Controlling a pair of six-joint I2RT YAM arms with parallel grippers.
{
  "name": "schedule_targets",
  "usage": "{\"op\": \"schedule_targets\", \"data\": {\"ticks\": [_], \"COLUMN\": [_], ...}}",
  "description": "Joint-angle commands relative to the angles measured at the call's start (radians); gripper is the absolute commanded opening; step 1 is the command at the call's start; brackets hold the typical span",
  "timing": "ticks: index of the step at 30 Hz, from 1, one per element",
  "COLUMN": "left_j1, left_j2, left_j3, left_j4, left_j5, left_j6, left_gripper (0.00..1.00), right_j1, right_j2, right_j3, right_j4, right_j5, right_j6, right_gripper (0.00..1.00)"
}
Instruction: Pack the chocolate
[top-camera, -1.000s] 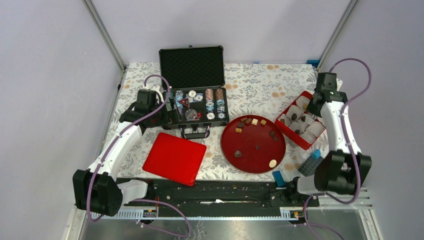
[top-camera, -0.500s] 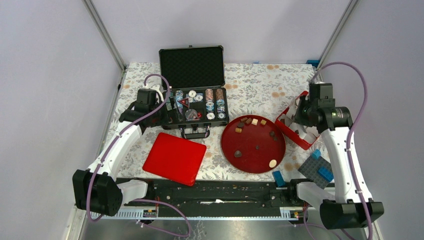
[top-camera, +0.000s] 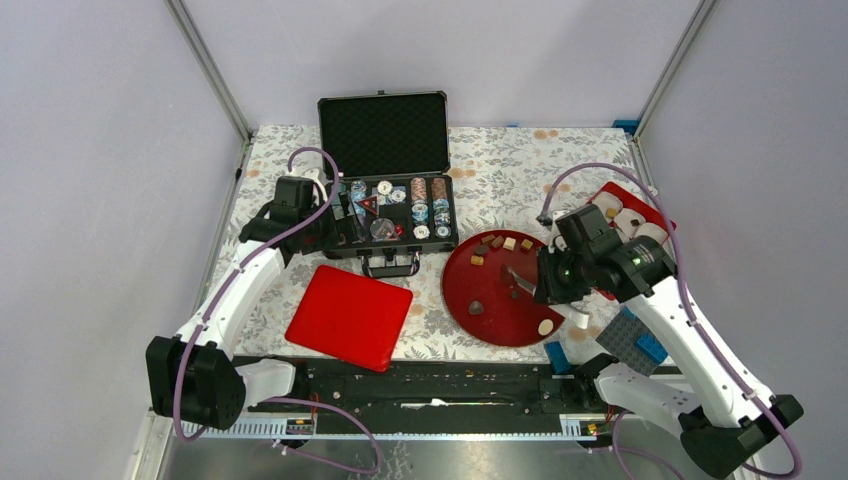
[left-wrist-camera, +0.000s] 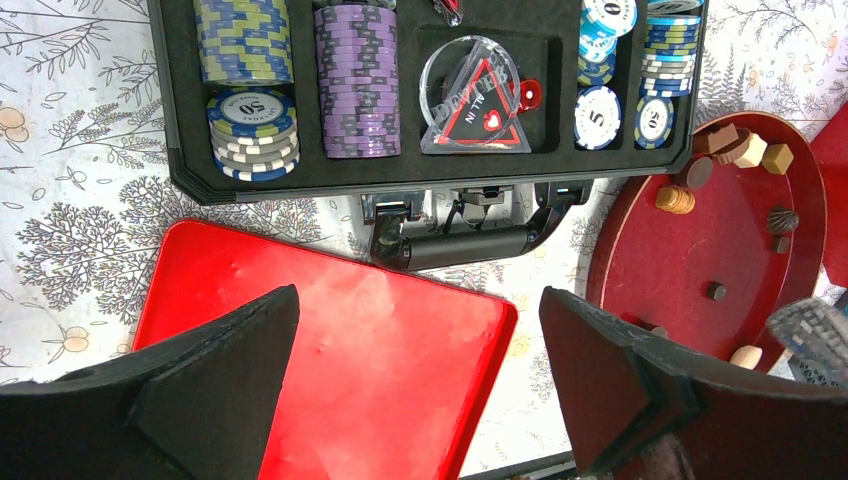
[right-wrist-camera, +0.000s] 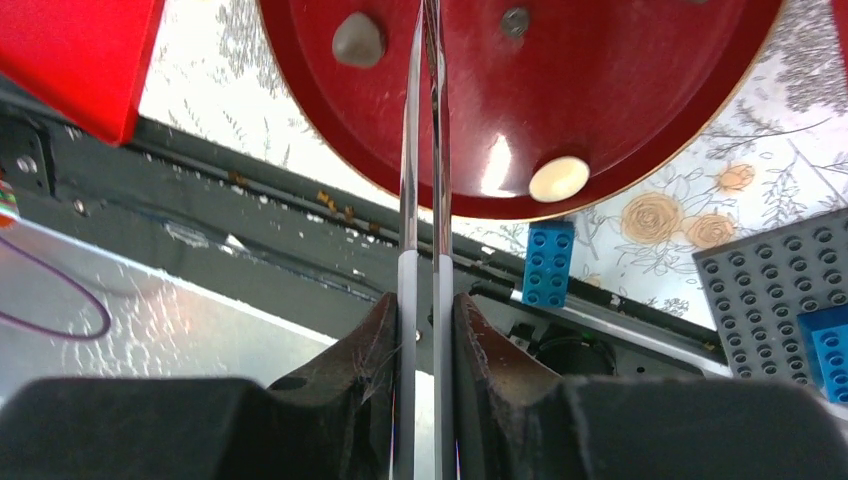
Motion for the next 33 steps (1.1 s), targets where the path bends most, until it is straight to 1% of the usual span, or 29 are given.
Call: {"op": "schedule_targets", "data": {"ticks": [1,5,14,24,27,29,31,33], "left_j1": [-0.004,-0.005,-0.005,-0.004,-0.004,-0.004,-0.005,-0.005], "left_j2": [0.004,0.003,0.003,0.006,0.007,0.008,0.008,0.005], "left_j3": [0.018,0.018,0.015,0.015,0.016,0.016,0.017,0.015], "left_j4": [0.028,0.028,0.028,0.028,0.028,0.028,0.029,0.028], "left_j5": [-0.013,-0.019,-0.025,-0.029,-0.026,-0.026,-0.026,-0.029], "left_j6": [-0.006,-0.003,0.006,0.014,0.015,0.017,0.017,0.018], "left_gripper": [0.99,0.99,0.99,0.99,0.99,0.99,0.99,0.99], "right_j1": [0.093,0.167,0.286,0.358,0.383,0.399,0.409,0.416], "right_j2": [0.029,0.064,0.143,0.196,0.216,0.228,0.241,0.250], "right_j3": [-0.003,-0.013,-0.018,-0.014,-0.009,-0.003,0.010,0.026], "right_j4": [-0.035,-0.042,-0.045,-0.048,-0.045,-0.037,-0.033,-0.031], "right_j5": [-0.015,0.001,0.084,0.085,0.095,0.136,0.148,0.166], "right_j6": [0.027,0.023,0.044,0.041,0.042,0.045,0.043,0.038], "right_gripper": [0.23,0.28,0.32,0.34,0.36,0.38,0.42,0.43]}}
